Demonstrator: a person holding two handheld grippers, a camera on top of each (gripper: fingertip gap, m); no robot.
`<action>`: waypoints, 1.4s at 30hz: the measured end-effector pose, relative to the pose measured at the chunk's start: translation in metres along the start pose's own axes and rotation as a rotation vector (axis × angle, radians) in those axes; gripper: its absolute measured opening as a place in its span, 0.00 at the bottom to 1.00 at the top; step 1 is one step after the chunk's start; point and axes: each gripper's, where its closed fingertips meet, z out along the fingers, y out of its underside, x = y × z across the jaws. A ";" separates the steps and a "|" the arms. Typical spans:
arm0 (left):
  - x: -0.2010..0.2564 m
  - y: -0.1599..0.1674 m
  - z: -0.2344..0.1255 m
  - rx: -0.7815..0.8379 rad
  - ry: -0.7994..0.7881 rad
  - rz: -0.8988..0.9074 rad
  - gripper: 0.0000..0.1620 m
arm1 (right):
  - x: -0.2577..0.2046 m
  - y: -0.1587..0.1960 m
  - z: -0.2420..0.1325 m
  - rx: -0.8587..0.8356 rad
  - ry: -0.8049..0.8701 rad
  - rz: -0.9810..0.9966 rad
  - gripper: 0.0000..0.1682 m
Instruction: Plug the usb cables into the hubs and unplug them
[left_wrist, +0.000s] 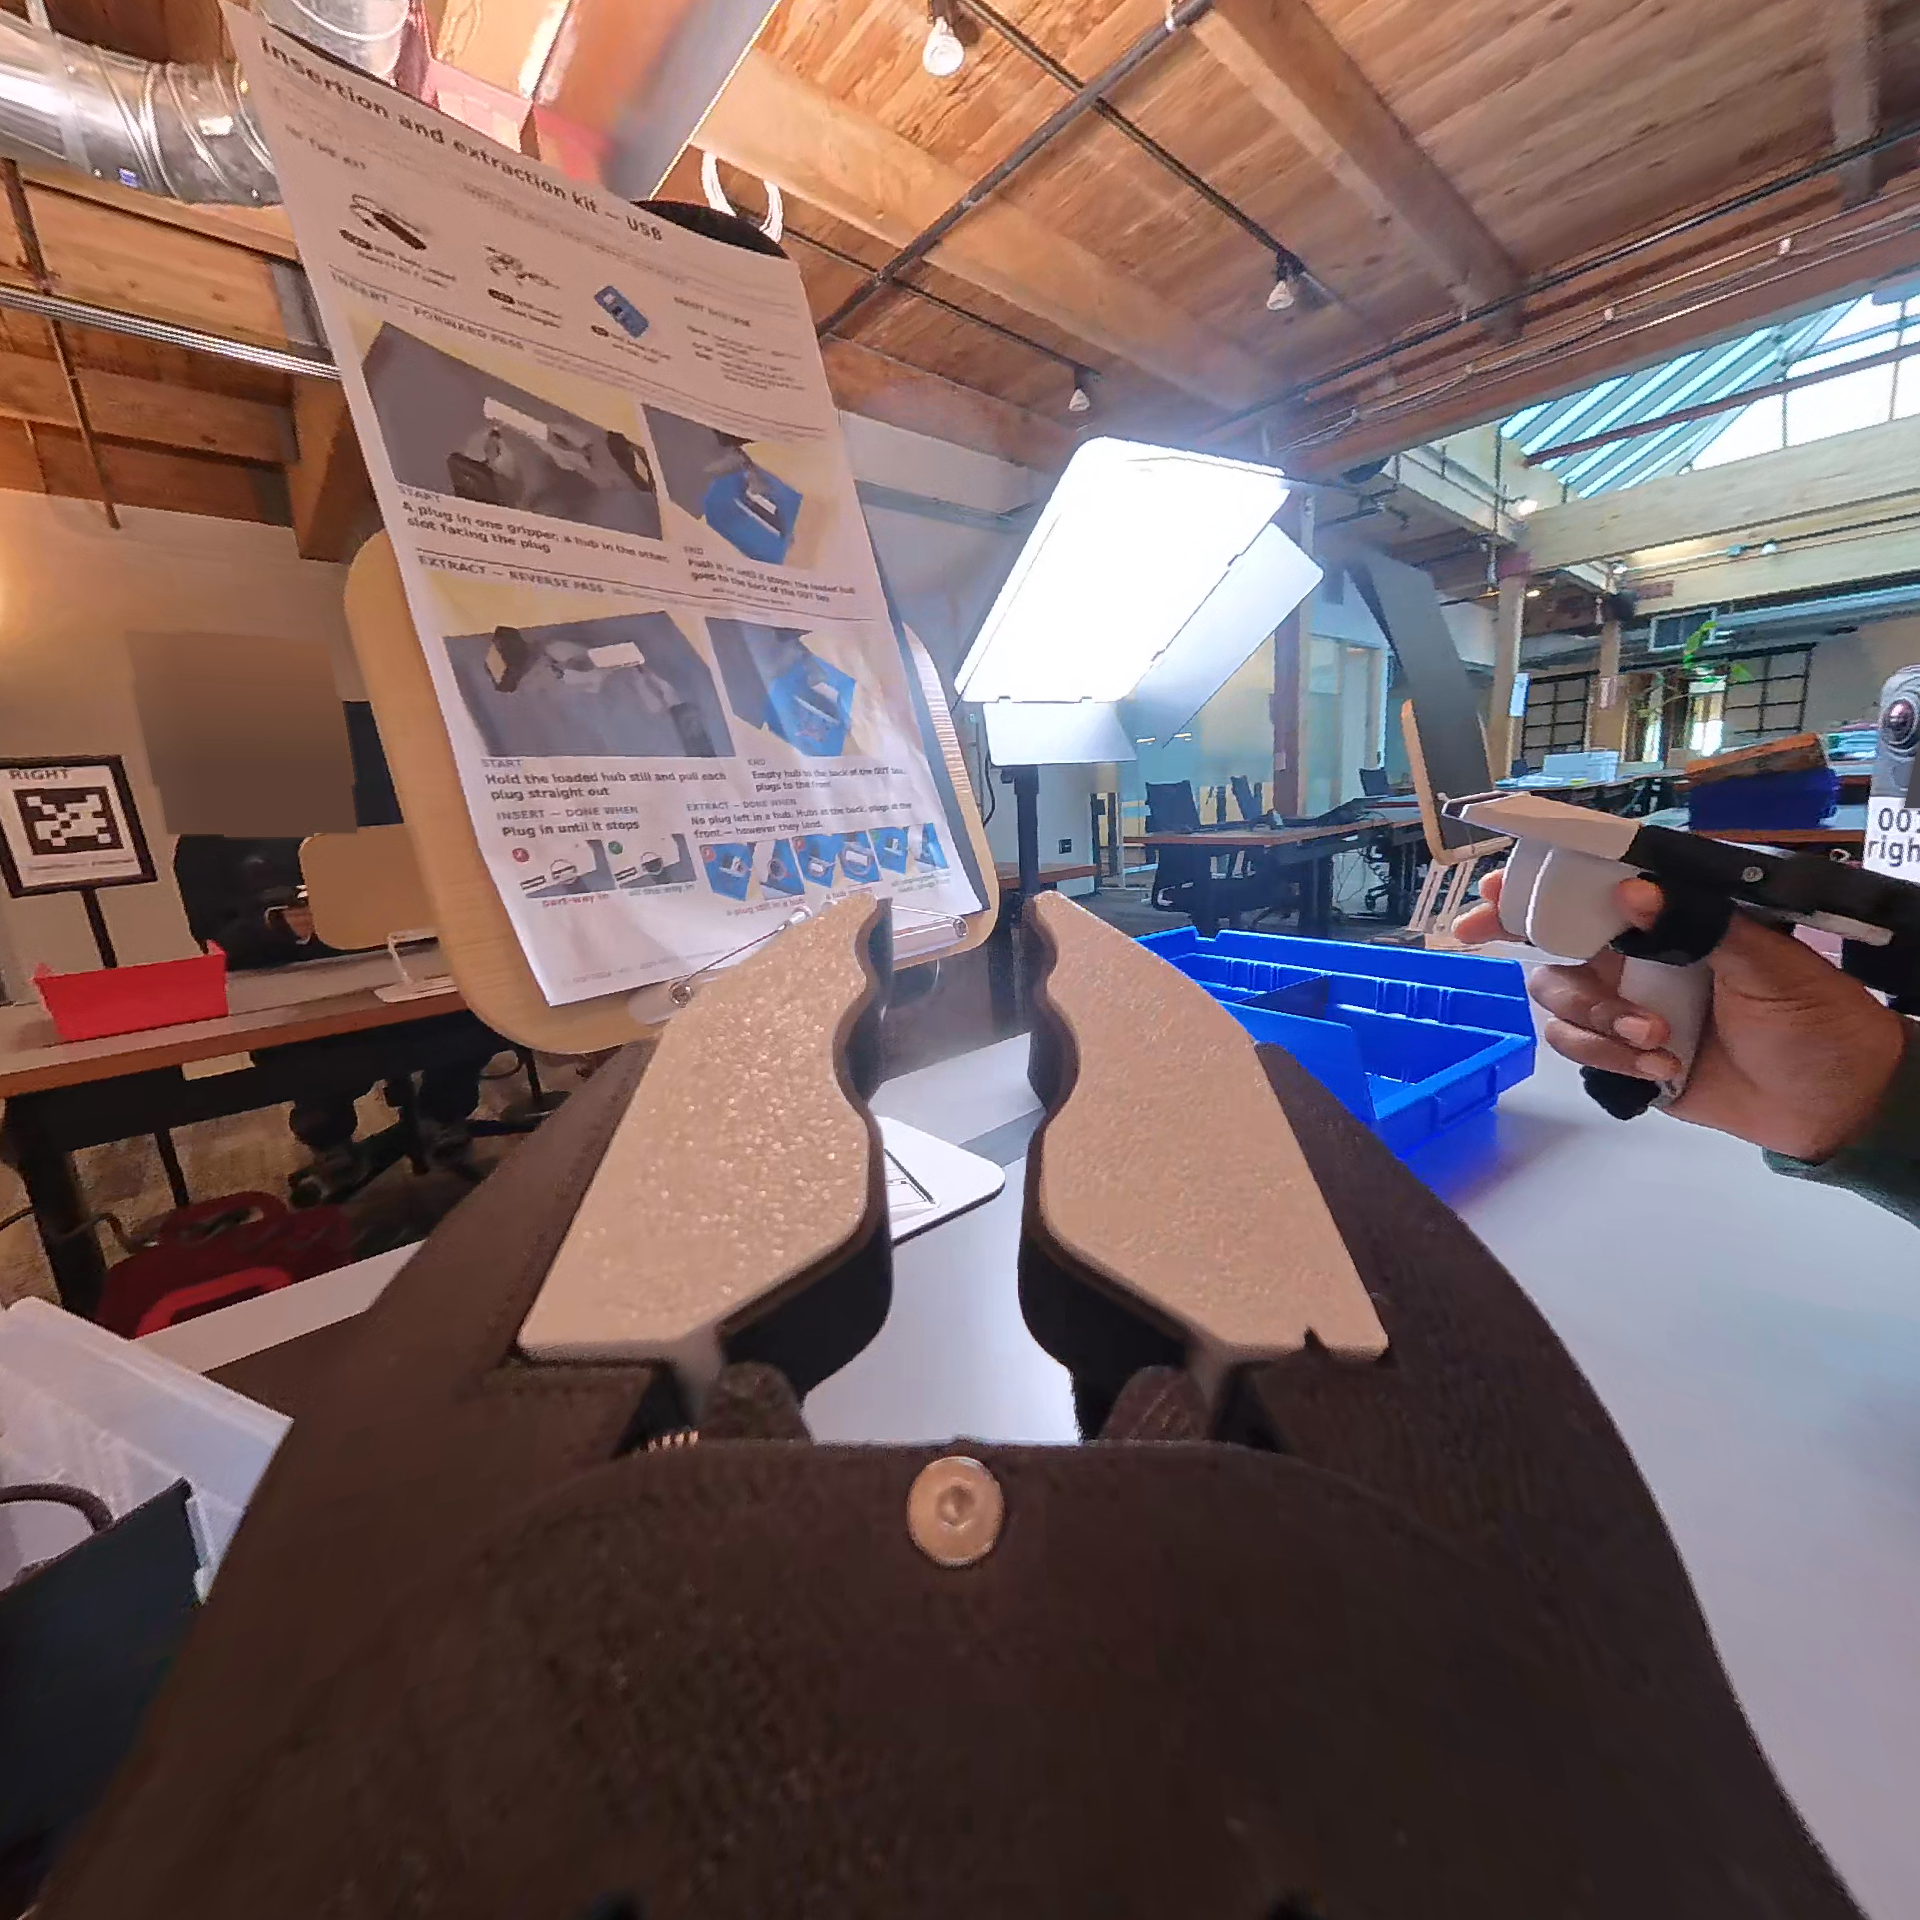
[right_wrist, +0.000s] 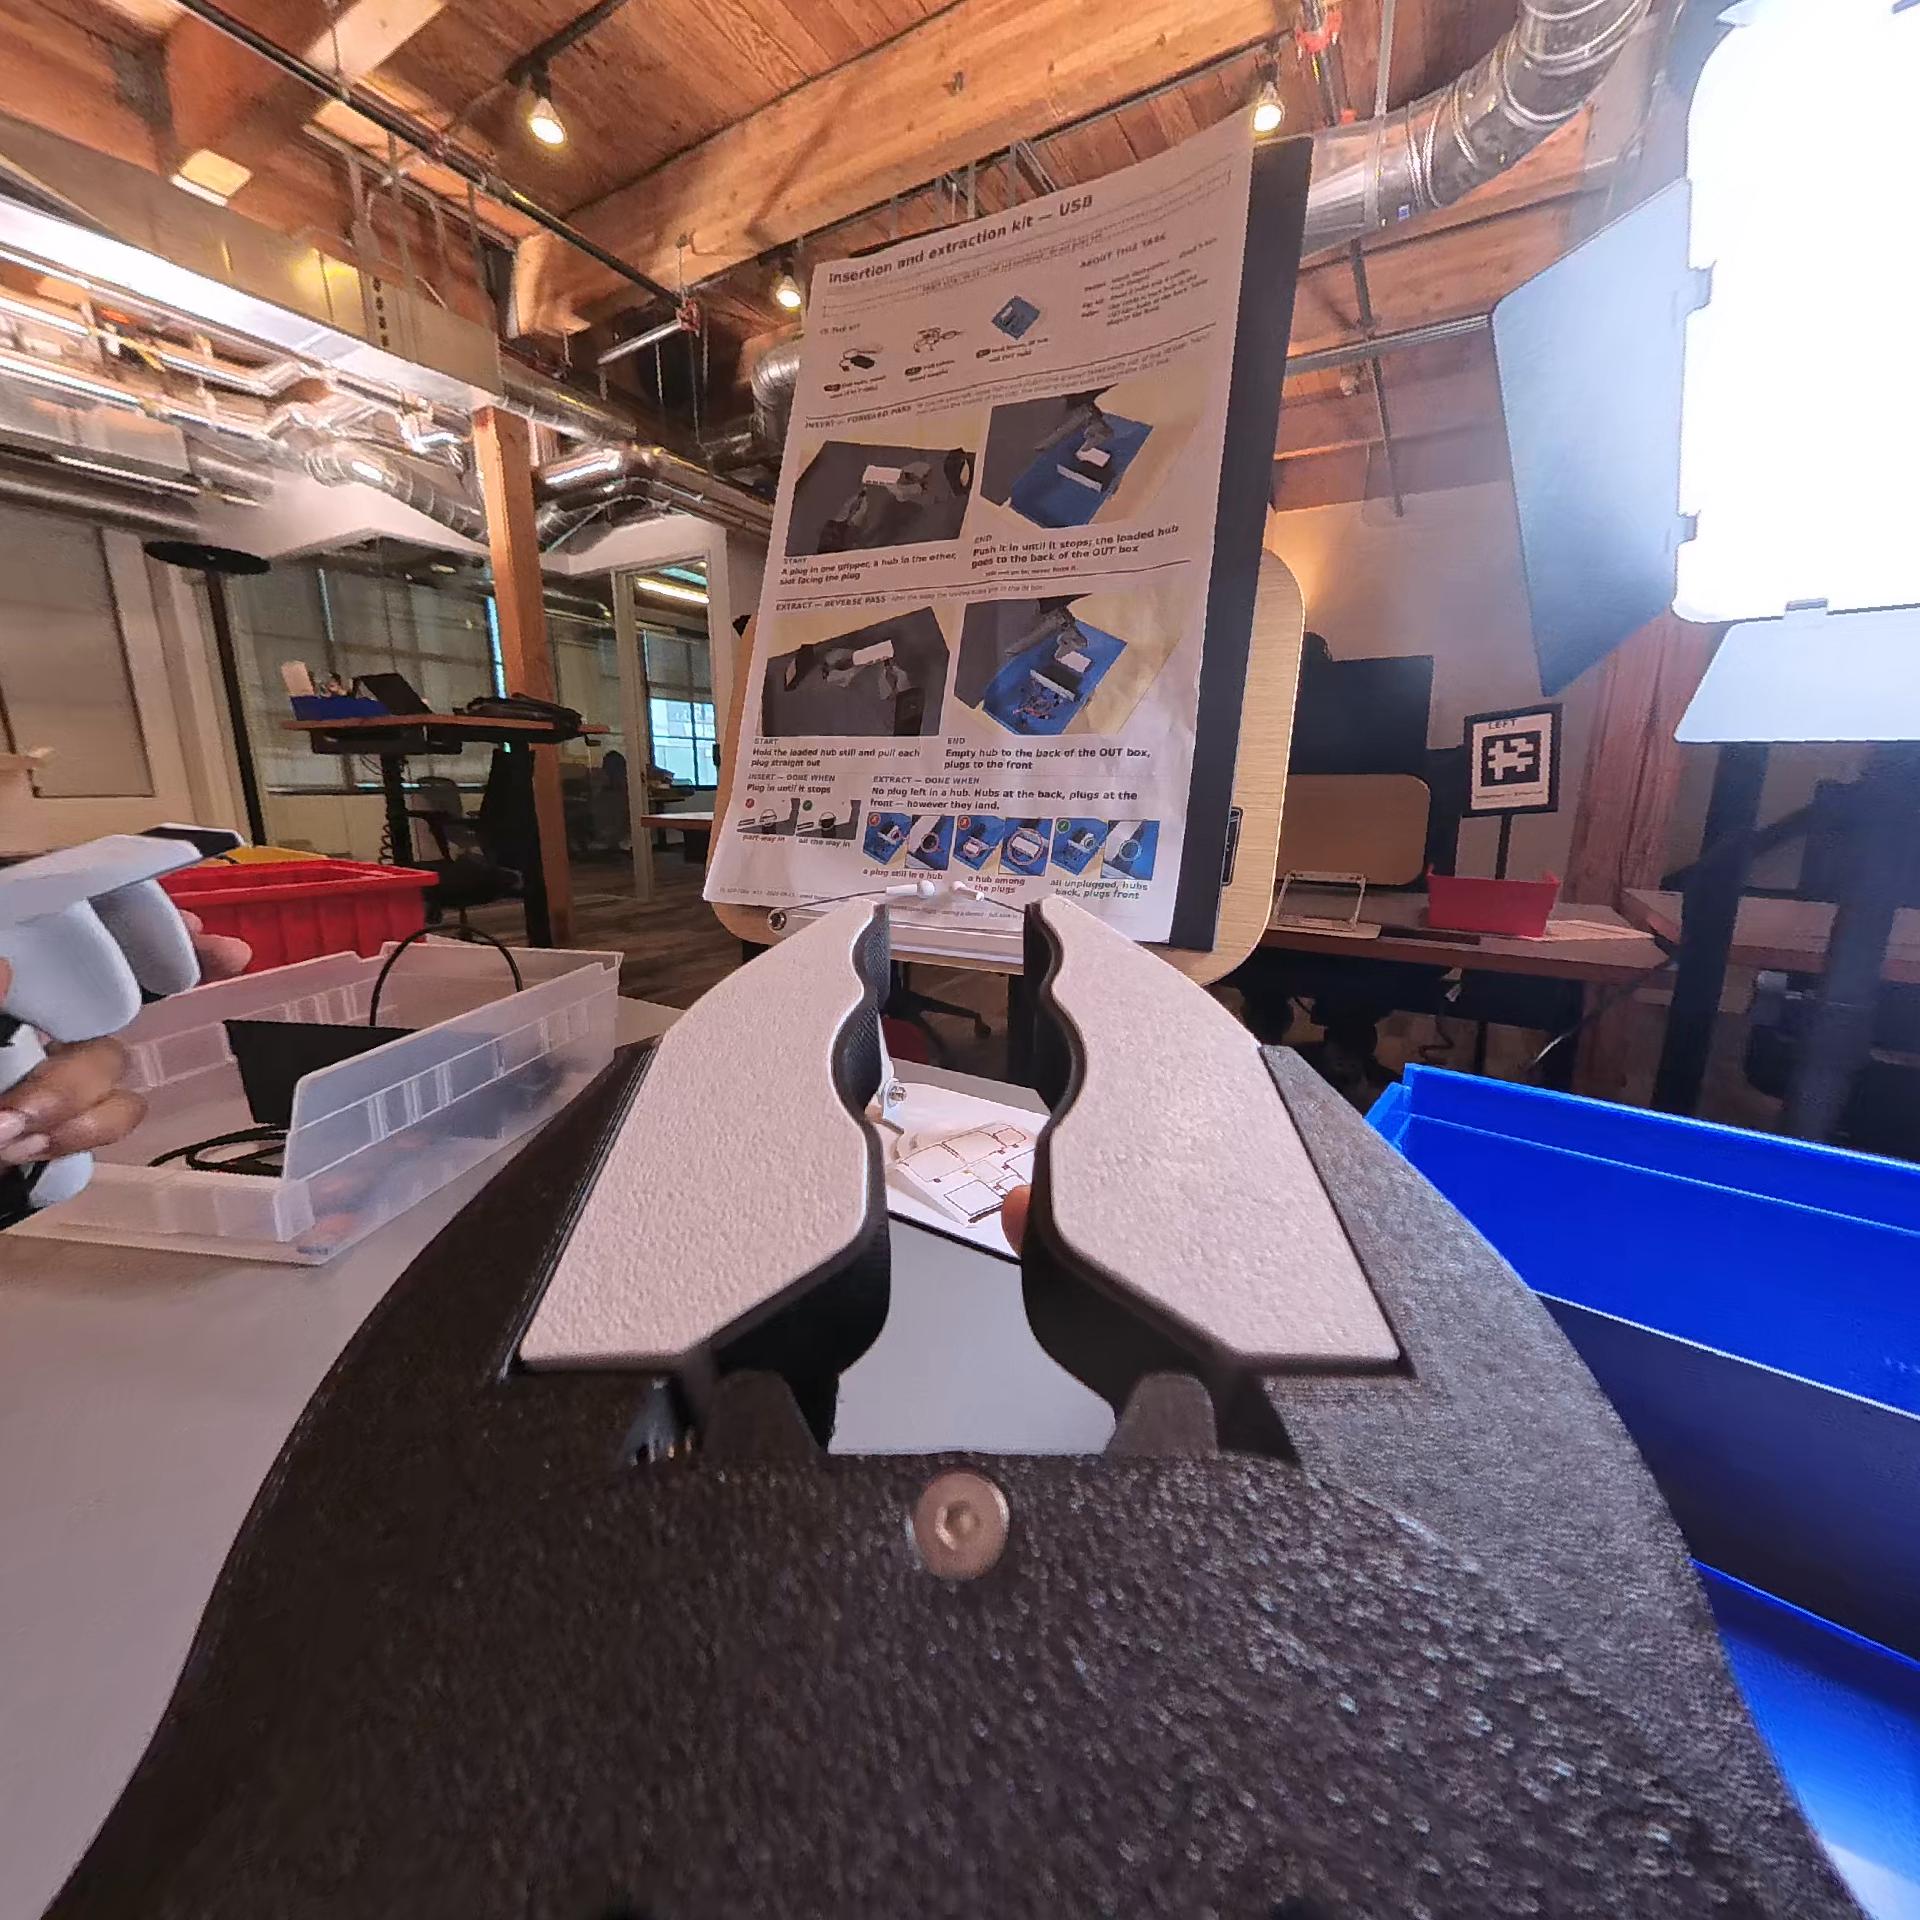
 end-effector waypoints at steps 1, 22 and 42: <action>0.000 0.000 0.000 0.001 -0.002 0.003 0.15 | 0.000 0.000 0.000 0.001 -0.001 -0.003 0.15; 0.014 -0.001 0.008 0.003 0.014 0.026 0.13 | -0.002 -0.005 -0.004 0.032 0.024 -0.048 0.15; 0.051 0.144 0.023 -0.660 -0.096 0.467 0.00 | -0.065 0.133 0.010 -0.639 0.133 -0.437 0.00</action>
